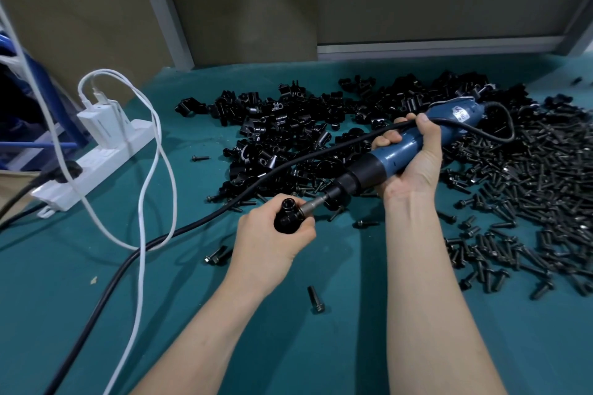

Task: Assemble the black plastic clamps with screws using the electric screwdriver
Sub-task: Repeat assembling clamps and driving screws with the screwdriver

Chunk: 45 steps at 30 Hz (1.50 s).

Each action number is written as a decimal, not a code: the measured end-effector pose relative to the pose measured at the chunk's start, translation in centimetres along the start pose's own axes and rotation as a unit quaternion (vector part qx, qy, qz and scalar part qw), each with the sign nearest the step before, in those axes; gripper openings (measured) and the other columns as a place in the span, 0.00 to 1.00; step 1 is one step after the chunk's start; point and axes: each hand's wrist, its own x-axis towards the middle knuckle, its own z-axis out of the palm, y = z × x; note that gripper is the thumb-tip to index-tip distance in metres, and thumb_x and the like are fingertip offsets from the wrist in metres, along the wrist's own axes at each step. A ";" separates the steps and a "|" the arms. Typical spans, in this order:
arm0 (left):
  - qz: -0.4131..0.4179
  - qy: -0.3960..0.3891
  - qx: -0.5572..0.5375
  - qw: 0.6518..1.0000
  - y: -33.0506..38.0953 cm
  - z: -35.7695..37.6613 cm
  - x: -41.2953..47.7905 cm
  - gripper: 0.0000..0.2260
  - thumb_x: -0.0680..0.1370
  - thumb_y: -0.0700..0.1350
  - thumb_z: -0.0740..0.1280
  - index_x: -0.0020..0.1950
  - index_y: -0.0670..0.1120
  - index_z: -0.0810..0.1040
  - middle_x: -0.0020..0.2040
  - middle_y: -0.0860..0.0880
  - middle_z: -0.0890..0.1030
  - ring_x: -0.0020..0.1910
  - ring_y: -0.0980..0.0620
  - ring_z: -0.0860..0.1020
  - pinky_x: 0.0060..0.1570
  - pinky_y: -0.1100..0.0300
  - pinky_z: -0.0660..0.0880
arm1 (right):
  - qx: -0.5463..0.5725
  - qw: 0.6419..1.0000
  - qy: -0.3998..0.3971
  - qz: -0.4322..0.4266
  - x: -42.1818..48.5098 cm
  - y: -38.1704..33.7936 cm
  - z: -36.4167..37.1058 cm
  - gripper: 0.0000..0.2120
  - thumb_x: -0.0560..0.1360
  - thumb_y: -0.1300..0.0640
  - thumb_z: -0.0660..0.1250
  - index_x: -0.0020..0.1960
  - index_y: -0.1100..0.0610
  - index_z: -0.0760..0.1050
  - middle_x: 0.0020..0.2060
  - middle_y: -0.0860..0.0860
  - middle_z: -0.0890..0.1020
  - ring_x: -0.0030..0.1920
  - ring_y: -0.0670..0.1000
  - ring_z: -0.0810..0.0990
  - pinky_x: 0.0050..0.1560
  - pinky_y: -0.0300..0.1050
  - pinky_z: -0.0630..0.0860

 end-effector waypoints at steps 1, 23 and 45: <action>0.000 -0.001 0.002 1.000 0.0 0.0 0.0 0.05 0.74 0.41 0.72 0.42 0.51 0.79 0.39 0.38 0.81 0.33 0.39 0.75 0.33 0.59 0.68 | 0.000 1.000 0.000 0.001 0.0 0.0 0.0 0.19 0.76 0.58 0.65 0.27 0.56 0.78 0.25 0.49 0.76 0.21 0.46 0.73 0.23 0.37 0.72; -0.011 -0.026 0.049 0.998 0.5 -0.4 0.0 0.10 0.74 0.42 0.73 0.45 0.58 0.79 0.37 0.49 0.81 0.26 0.59 0.69 0.26 0.70 0.66 | -0.008 1.000 0.029 0.002 -0.1 -0.3 -0.4 0.05 0.76 0.57 0.65 0.42 0.56 0.73 0.34 0.47 0.76 0.24 0.44 0.71 0.25 0.37 0.72; -0.175 -0.123 -0.281 0.935 0.7 -1.0 0.5 0.15 0.61 0.38 0.74 0.46 0.38 0.80 0.41 0.44 0.85 0.43 0.51 0.84 0.41 0.63 0.80 | 0.046 0.995 -0.081 -0.023 -0.1 -0.1 -0.4 0.08 0.70 0.54 0.66 0.47 0.57 0.74 0.38 0.48 0.80 0.24 0.44 0.72 0.25 0.36 0.72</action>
